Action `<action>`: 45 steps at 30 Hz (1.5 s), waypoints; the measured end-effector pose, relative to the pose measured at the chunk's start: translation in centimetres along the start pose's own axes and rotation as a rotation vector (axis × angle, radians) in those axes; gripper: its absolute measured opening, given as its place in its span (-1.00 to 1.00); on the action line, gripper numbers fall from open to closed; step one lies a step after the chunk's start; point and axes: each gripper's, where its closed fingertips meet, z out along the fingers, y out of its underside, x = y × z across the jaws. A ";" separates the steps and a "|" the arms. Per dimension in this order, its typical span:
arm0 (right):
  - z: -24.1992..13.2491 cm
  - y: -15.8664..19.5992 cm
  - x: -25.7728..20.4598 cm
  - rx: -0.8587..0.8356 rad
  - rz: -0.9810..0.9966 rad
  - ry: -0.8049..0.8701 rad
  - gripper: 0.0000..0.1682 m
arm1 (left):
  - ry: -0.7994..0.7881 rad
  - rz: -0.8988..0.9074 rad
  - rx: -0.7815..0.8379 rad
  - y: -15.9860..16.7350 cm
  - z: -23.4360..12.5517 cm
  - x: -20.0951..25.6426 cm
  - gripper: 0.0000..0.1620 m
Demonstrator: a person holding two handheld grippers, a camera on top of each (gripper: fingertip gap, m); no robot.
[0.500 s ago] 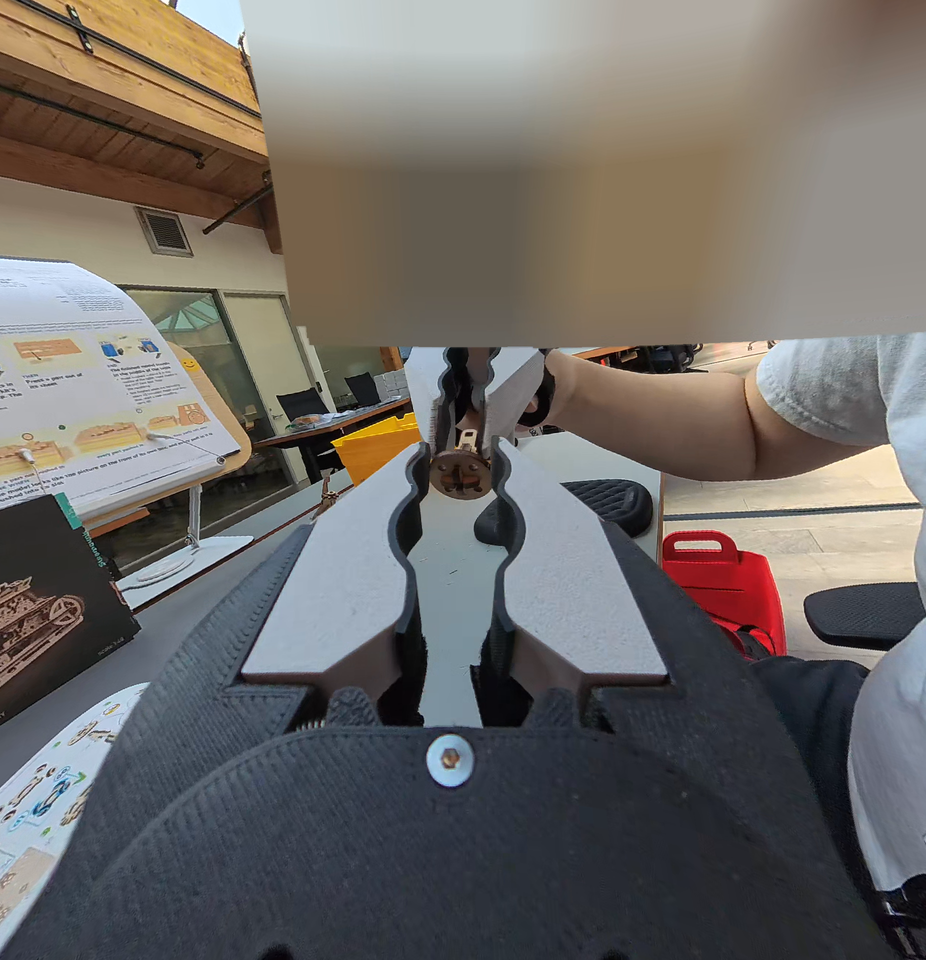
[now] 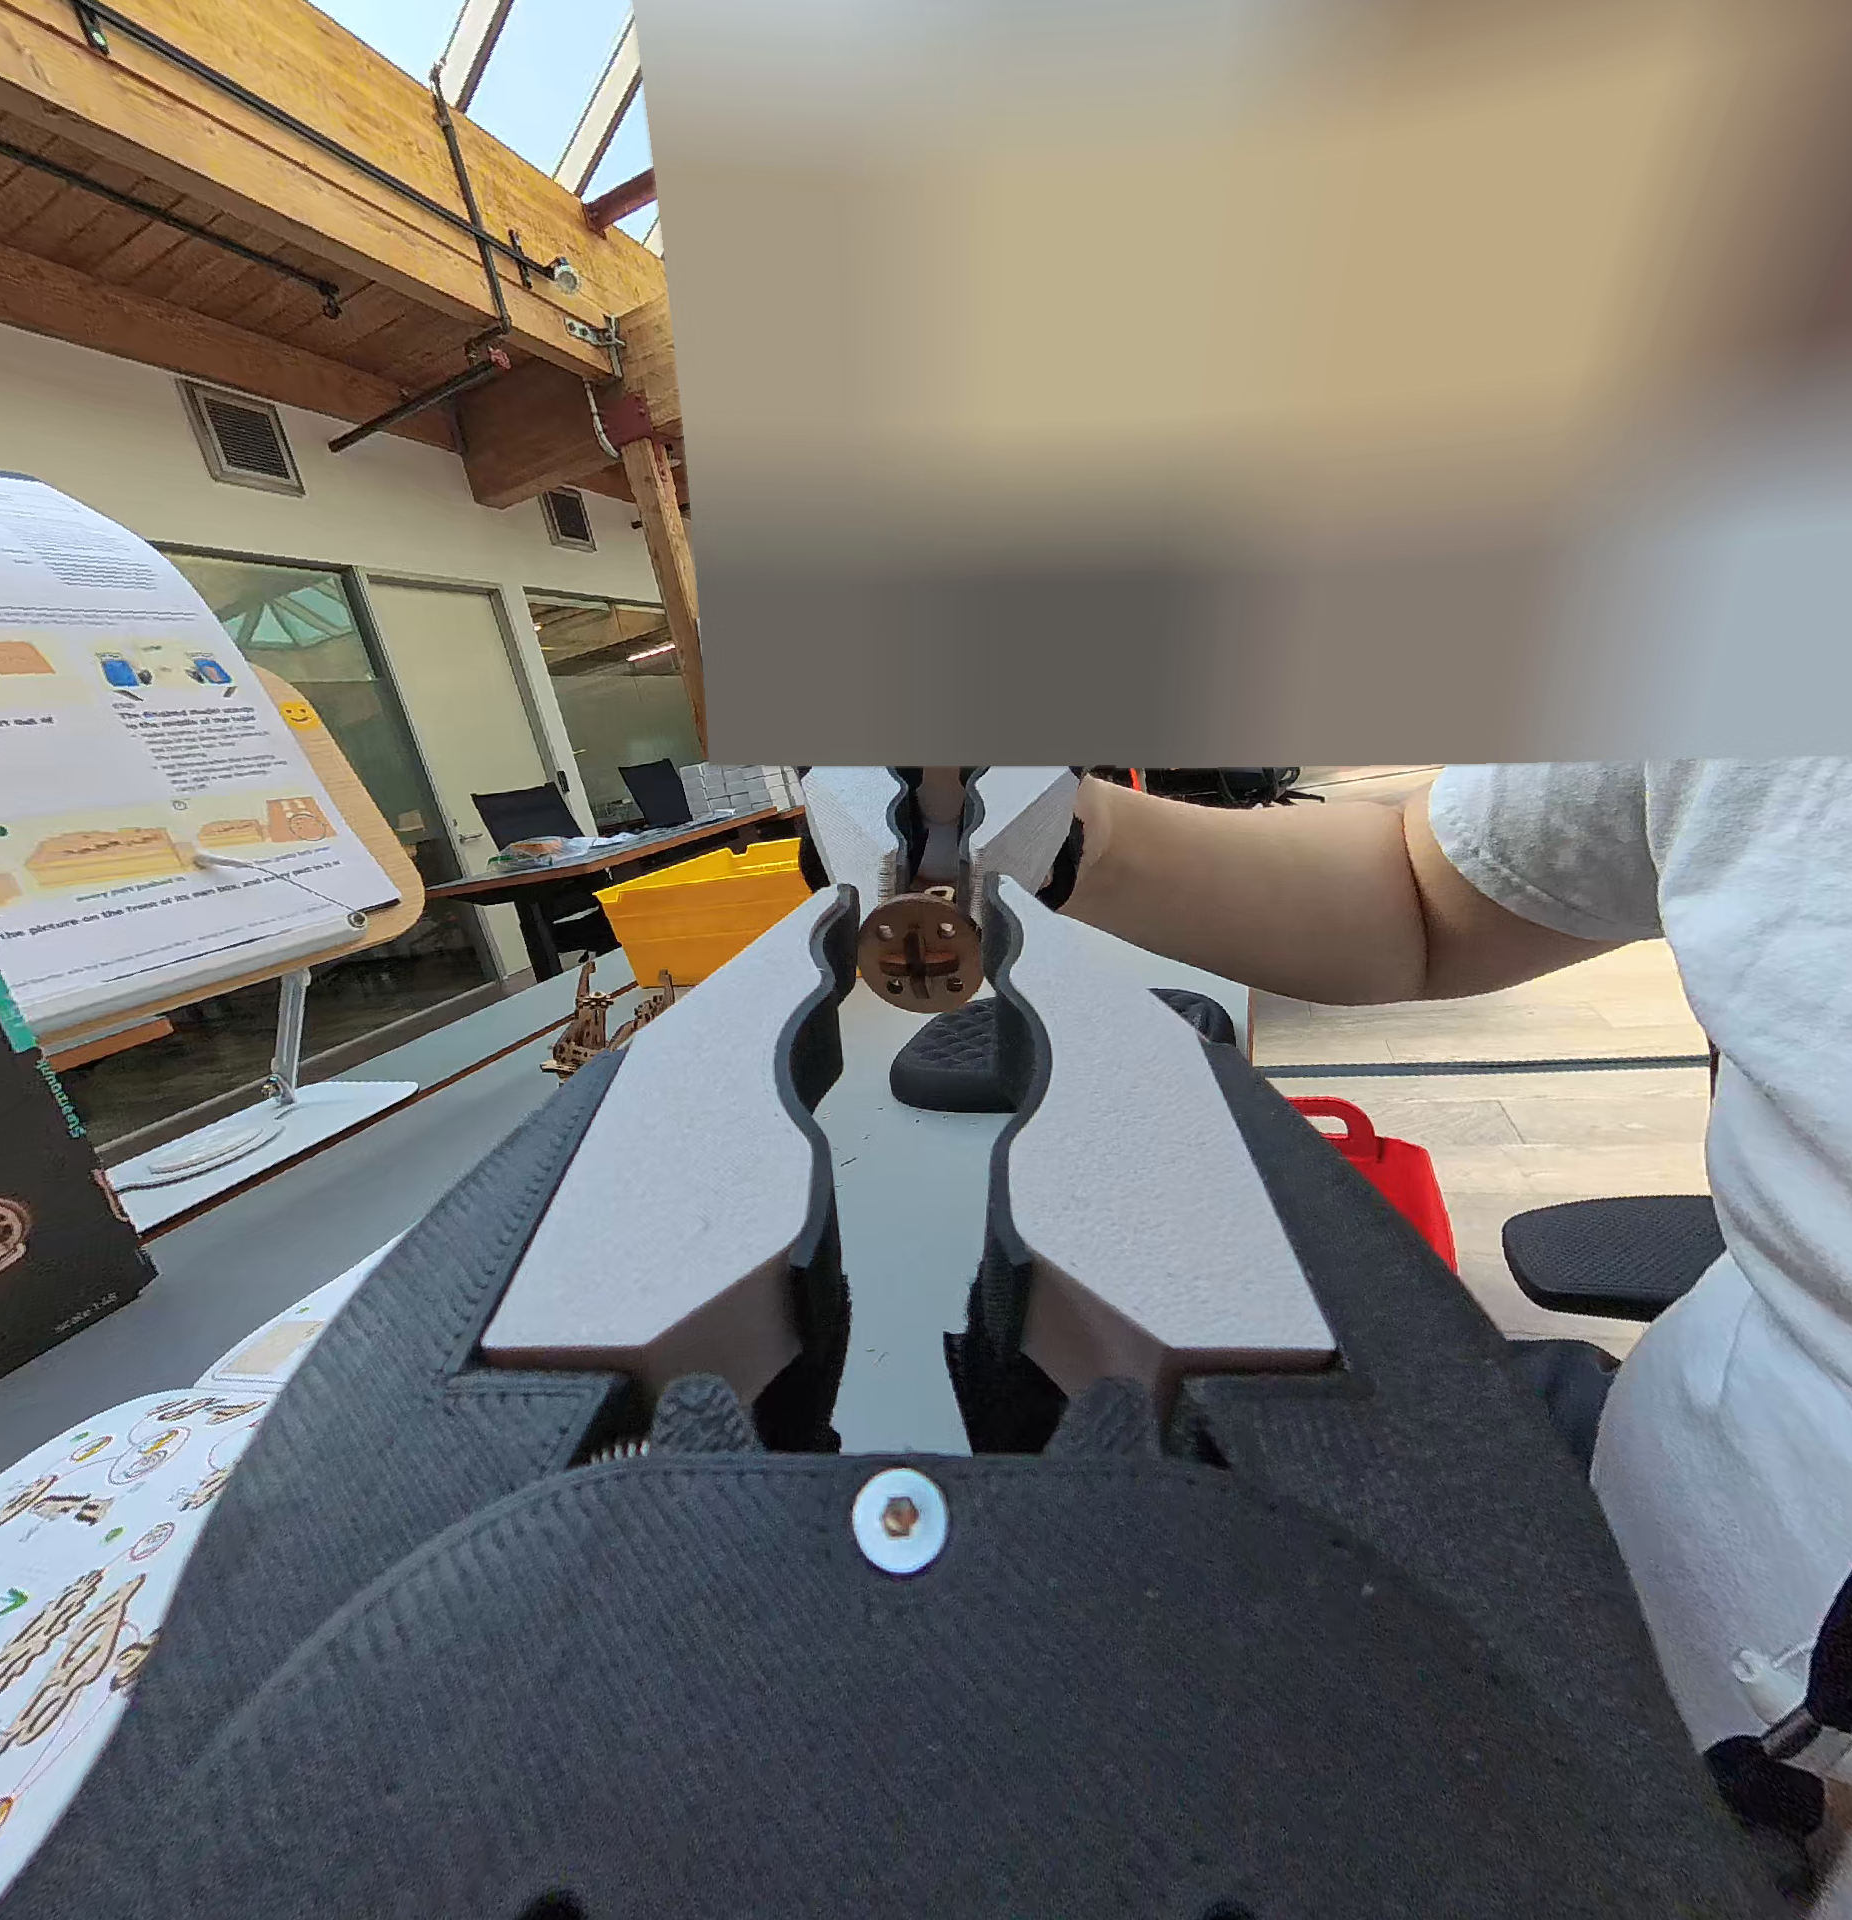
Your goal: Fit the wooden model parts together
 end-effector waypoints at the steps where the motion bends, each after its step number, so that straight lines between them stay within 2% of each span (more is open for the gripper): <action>1: 0.0 -0.1 -0.1 0.005 0.000 -0.001 -0.91 | 0.004 0.000 0.007 -0.1 -0.1 0.1 -0.73; 5: -0.1 -0.1 0.0 0.007 -0.013 0.009 -0.91 | 0.007 -0.010 -0.029 0.6 -0.4 0.0 -0.66; 8: -0.2 0.2 -0.1 -0.006 -0.015 0.004 -0.91 | 0.017 -0.012 -0.020 0.4 -0.5 0.1 -0.72; 24: -0.9 -1.4 0.3 0.115 0.011 0.023 -0.90 | -0.004 0.001 0.013 -0.2 -0.4 -0.2 -0.73; 32: -0.3 -0.6 0.4 0.065 -0.021 0.043 -0.86 | -0.011 0.009 0.016 -0.2 -0.4 -0.2 -0.73; 41: -0.2 -1.5 0.4 0.169 -0.027 0.066 -0.90 | -0.023 -0.005 0.052 -0.7 -0.6 -0.4 -0.73; 44: -0.1 -0.7 0.6 0.115 -0.037 0.087 -0.90 | -0.041 -0.009 0.026 0.0 -0.6 -0.7 -0.73; 45: -0.1 0.4 0.8 0.039 -0.035 0.082 -0.90 | -0.065 0.001 0.013 0.1 -0.7 -1.1 -0.69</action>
